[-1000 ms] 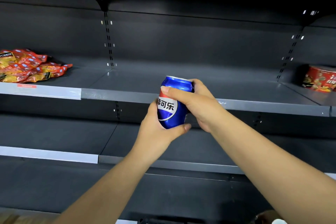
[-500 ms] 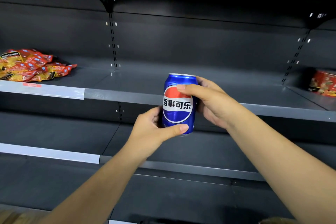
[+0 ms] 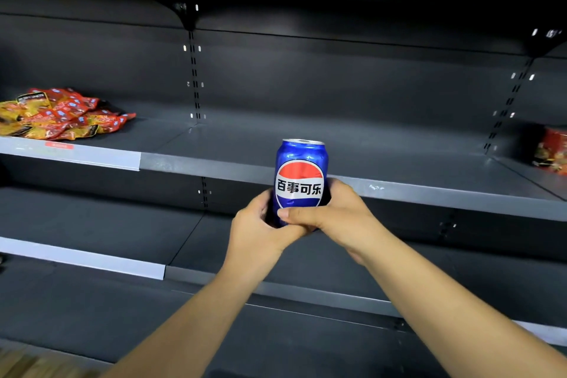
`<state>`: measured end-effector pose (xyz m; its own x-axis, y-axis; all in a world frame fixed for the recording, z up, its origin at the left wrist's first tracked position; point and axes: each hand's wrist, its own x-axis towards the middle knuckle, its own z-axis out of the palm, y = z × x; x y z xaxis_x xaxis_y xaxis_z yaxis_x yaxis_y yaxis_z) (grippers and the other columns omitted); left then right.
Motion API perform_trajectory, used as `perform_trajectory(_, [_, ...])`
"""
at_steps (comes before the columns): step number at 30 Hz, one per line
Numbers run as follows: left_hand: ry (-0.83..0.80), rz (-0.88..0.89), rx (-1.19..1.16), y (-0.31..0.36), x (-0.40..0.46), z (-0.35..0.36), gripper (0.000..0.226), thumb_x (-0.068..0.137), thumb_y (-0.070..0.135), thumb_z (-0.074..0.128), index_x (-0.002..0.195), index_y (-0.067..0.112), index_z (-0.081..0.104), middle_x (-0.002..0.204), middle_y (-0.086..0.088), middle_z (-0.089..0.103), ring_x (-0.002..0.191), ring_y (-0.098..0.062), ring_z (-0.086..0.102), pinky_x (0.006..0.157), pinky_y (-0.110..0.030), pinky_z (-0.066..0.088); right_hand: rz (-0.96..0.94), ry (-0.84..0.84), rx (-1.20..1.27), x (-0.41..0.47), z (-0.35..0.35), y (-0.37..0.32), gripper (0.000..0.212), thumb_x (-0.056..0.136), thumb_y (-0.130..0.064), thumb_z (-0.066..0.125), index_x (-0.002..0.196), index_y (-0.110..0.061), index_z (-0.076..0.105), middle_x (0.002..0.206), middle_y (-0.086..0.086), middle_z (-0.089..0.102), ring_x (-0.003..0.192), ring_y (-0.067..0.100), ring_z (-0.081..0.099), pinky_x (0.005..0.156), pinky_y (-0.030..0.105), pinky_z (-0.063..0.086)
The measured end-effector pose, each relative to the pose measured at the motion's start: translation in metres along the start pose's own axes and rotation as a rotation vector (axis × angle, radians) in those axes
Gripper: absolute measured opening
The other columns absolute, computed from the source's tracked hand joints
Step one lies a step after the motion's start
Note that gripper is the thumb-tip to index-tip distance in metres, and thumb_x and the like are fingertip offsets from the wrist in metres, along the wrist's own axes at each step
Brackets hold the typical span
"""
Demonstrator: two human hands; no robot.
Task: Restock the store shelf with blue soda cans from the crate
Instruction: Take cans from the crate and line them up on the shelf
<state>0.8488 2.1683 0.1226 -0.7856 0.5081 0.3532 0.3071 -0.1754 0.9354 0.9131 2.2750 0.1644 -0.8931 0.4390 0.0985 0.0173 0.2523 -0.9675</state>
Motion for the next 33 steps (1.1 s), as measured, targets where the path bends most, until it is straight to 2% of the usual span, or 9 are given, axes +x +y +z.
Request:
perform_trajectory(3, [-0.011,0.033,0.058,-0.002,-0.002,0.004,0.050,0.046,0.037,0.076,0.094,0.036,0.064,0.091,0.013,0.072,0.089,-0.007,0.068,0.079,-0.025,0.053,-0.025,0.024,-0.051,0.001,-0.006,0.001,0.044,0.062,-0.003,0.084,0.099,-0.015,0.064,0.093,0.003,0.073,0.089,0.019,0.070,0.081,0.040,0.057])
perform_trajectory(7, [-0.065,0.062,0.155,-0.002,-0.002,-0.001,0.059,0.051,0.045,0.077,0.107,0.040,0.058,0.101,0.019,0.070,0.100,-0.004,0.064,0.088,-0.024,0.049,-0.068,0.024,-0.120,0.003,-0.009,-0.003,0.041,0.060,-0.007,0.086,0.091,-0.021,0.062,0.091,0.001,0.073,0.086,0.017,0.070,0.077,0.037,0.058])
perform_trajectory(10, [-0.160,0.040,0.219,-0.004,0.004,-0.013,0.068,0.063,0.028,0.081,0.121,0.040,0.049,0.112,0.029,0.063,0.113,0.003,0.055,0.099,-0.021,0.041,-0.093,0.027,-0.187,0.009,-0.012,-0.008,0.042,0.059,-0.013,0.087,0.087,-0.025,0.058,0.087,-0.009,0.070,0.081,0.005,0.067,0.073,0.021,0.055])
perform_trajectory(13, [-0.145,-0.046,0.201,-0.009,0.011,-0.027,0.081,0.075,-0.001,0.074,0.143,0.019,0.034,0.131,0.025,0.042,0.127,0.000,0.040,0.108,-0.020,0.031,-0.101,0.031,-0.214,0.017,-0.013,-0.010,0.043,0.059,-0.016,0.088,0.089,-0.025,0.059,0.084,-0.014,0.068,0.078,-0.001,0.064,0.071,0.018,0.053])
perform_trajectory(15, [-0.095,-0.057,0.198,-0.015,0.017,-0.035,0.076,0.078,-0.009,0.068,0.143,0.012,0.034,0.131,0.014,0.043,0.128,-0.005,0.041,0.106,-0.020,0.033,-0.095,0.048,-0.226,0.024,-0.012,-0.010,0.046,0.057,-0.018,0.088,0.092,-0.024,0.060,0.087,-0.013,0.069,0.083,0.002,0.065,0.076,0.023,0.053])
perform_trajectory(18, [0.032,-0.049,0.182,-0.026,0.027,-0.048,0.062,0.080,-0.012,0.063,0.136,0.008,0.045,0.121,0.005,0.055,0.116,-0.007,0.051,0.091,-0.013,0.039,-0.077,0.070,-0.237,0.038,-0.007,-0.008,0.052,0.056,-0.019,0.089,0.099,-0.021,0.059,0.092,-0.012,0.068,0.087,0.005,0.064,0.079,0.025,0.053])
perform_trajectory(22, [0.123,-0.031,0.158,-0.037,0.048,-0.066,0.051,0.081,-0.014,0.060,0.127,0.006,0.052,0.114,-0.007,0.062,0.108,-0.012,0.057,0.094,-0.024,0.040,-0.050,0.110,-0.227,0.066,0.007,-0.005,0.057,0.055,-0.020,0.090,0.104,-0.017,0.060,0.097,-0.007,0.069,0.091,0.010,0.065,0.084,0.032,0.054])
perform_trajectory(29, [0.123,0.023,0.132,-0.042,0.119,-0.103,0.043,0.084,-0.010,0.059,0.115,0.020,0.056,0.106,0.005,0.063,0.103,-0.014,0.059,0.094,-0.025,0.042,-0.030,0.170,-0.197,0.134,0.043,-0.008,0.057,0.055,-0.017,0.090,0.103,-0.016,0.060,0.097,-0.005,0.070,0.093,0.012,0.066,0.086,0.034,0.054])
perform_trajectory(33, [0.100,0.025,0.151,-0.047,0.168,-0.128,0.041,0.085,-0.009,0.058,0.122,0.009,0.057,0.106,0.000,0.063,0.104,-0.014,0.059,0.095,-0.024,0.042,-0.029,0.190,-0.227,0.182,0.069,-0.013,0.058,0.053,-0.019,0.090,0.103,-0.017,0.061,0.098,-0.004,0.070,0.093,0.013,0.066,0.087,0.036,0.054])
